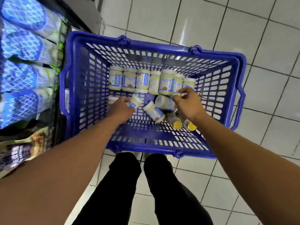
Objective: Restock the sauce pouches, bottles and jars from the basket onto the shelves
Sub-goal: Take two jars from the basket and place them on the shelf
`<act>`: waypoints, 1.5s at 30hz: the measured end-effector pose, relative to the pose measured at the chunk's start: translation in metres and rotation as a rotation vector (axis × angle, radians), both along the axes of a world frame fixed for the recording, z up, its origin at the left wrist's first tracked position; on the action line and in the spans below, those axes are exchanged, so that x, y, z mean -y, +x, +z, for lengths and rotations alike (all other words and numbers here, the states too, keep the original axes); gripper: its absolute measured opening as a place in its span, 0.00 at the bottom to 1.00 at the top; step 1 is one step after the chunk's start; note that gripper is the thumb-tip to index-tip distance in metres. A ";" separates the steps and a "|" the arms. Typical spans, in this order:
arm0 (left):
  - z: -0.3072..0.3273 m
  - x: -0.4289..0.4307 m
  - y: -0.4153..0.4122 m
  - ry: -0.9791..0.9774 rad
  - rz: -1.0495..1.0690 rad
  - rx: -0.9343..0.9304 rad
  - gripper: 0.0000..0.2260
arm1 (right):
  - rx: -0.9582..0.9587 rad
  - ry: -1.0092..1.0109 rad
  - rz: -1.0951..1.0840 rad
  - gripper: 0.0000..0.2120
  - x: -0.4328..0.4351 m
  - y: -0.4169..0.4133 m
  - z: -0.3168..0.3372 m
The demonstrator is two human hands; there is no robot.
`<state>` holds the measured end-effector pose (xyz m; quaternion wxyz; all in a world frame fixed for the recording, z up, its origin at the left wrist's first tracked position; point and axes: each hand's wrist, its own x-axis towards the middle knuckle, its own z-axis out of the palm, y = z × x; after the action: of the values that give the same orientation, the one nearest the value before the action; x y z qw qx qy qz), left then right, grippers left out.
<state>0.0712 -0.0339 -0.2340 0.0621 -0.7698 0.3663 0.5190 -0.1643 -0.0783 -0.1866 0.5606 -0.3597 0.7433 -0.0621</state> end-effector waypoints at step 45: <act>0.143 0.012 -0.036 -0.124 0.277 -0.343 0.24 | 0.209 -0.060 -0.400 0.13 -0.037 0.006 0.127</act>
<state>0.0357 -0.0457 -0.0913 -0.1205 -0.7154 0.2936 0.6225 -0.1584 -0.0412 -0.0598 0.6002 -0.2133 0.7354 -0.2313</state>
